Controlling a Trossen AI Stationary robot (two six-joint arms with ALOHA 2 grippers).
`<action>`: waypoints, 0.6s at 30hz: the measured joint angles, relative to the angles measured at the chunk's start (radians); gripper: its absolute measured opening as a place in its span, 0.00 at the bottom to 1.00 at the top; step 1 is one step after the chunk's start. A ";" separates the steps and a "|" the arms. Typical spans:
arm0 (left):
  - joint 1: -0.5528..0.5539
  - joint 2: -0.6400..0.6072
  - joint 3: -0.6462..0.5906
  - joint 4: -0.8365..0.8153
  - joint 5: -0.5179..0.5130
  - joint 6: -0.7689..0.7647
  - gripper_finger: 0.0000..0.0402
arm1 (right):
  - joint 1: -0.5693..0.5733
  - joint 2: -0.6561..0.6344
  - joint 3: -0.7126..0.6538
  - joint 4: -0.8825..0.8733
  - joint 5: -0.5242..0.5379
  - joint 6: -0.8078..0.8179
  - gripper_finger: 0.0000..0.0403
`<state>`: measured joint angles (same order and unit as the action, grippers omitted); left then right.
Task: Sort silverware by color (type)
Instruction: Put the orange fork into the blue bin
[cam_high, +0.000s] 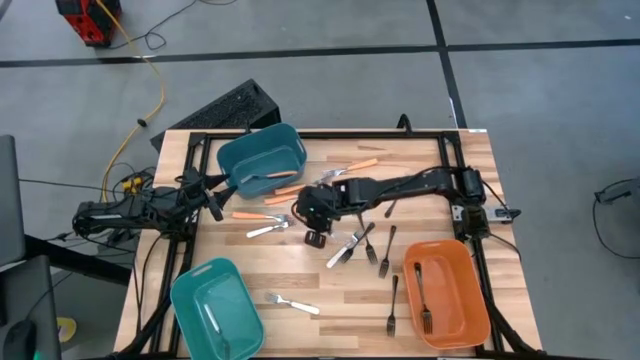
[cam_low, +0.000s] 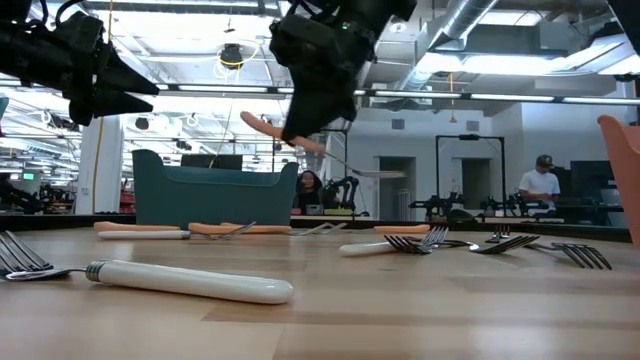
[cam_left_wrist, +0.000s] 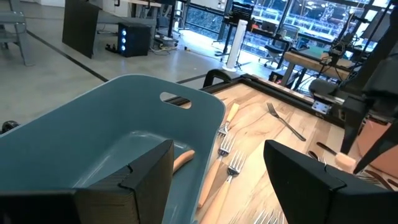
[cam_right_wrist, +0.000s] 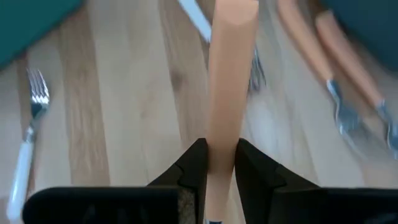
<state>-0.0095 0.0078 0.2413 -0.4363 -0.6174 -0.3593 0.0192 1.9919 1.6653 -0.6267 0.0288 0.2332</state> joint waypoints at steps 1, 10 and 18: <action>0.000 0.000 0.000 0.000 0.000 0.000 0.58 | -0.004 0.000 0.000 0.020 0.004 -0.008 0.23; 0.000 0.000 0.000 0.000 0.000 0.000 0.58 | -0.013 0.000 0.000 0.285 0.082 -0.107 0.23; 0.000 0.000 0.000 -0.001 0.000 0.011 0.58 | -0.033 0.000 0.000 0.642 0.174 -0.077 0.23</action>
<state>-0.0097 0.0078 0.2413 -0.4369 -0.6178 -0.3485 -0.0136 1.9919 1.6650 0.0153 0.2028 0.1560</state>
